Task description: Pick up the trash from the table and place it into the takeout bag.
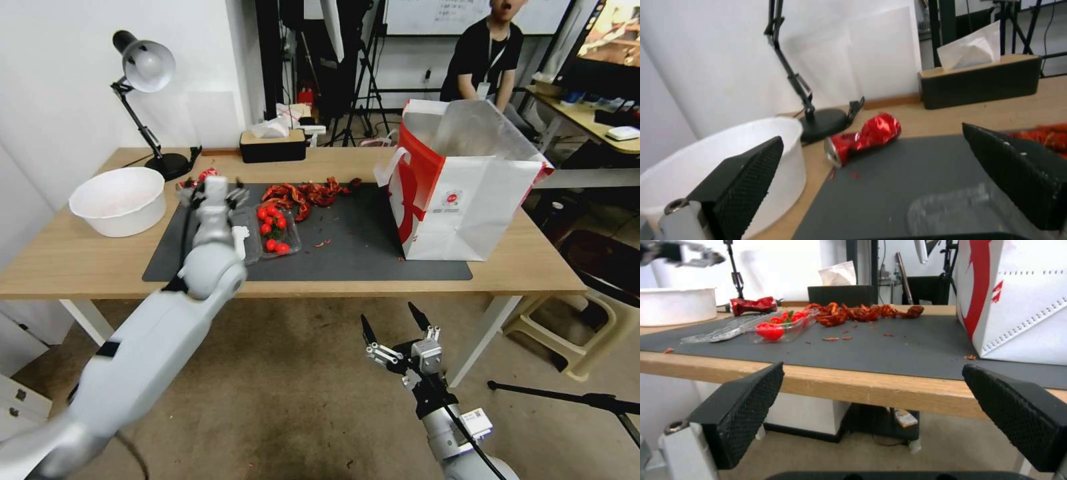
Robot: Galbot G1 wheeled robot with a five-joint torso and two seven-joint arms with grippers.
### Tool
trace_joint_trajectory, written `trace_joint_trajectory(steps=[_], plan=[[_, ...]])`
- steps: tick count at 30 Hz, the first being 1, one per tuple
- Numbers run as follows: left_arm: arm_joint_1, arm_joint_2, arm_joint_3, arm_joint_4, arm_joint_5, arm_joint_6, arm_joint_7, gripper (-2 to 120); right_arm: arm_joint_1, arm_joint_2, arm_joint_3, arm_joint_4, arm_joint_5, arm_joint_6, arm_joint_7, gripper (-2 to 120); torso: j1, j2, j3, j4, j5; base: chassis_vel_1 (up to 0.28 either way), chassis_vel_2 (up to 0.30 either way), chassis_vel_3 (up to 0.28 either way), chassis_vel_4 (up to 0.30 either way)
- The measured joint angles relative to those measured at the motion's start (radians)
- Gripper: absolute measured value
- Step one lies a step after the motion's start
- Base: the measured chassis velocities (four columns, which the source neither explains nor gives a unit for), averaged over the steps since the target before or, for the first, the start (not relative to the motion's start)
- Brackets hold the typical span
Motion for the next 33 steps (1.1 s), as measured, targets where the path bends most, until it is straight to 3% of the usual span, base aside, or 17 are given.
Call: trace_joint_trajectory(steps=[4, 24, 33], plan=[[0.085, 0.011, -0.041, -0.053, -0.007, -0.034, 0.012, 100, -0.009, 0.005, 0.002, 0.004, -0.006, 0.004, 0.0, 100, 0.0, 0.0, 0.0, -0.0007, 0.0004, 0.0, 0.0, 0.0, 0.0], [0.236, 0.001, -0.137, -0.116, 0.022, -0.082, 0.049, 100, -0.03, 0.009, 0.001, 0.026, -0.009, 0.011, 0.0, 100, 0.0, 0.0, 0.0, -0.0007, 0.0002, 0.0, 0.0, 0.0, 0.0], [0.448, -0.042, -0.219, -0.162, 0.055, -0.184, 0.113, 100, -0.029, 0.003, 0.002, 0.029, -0.007, 0.011, 0.0, 100, 0.0, 0.0, 0.0, -0.0006, 0.0003, 0.0, 0.0, 0.0, 0.0]])
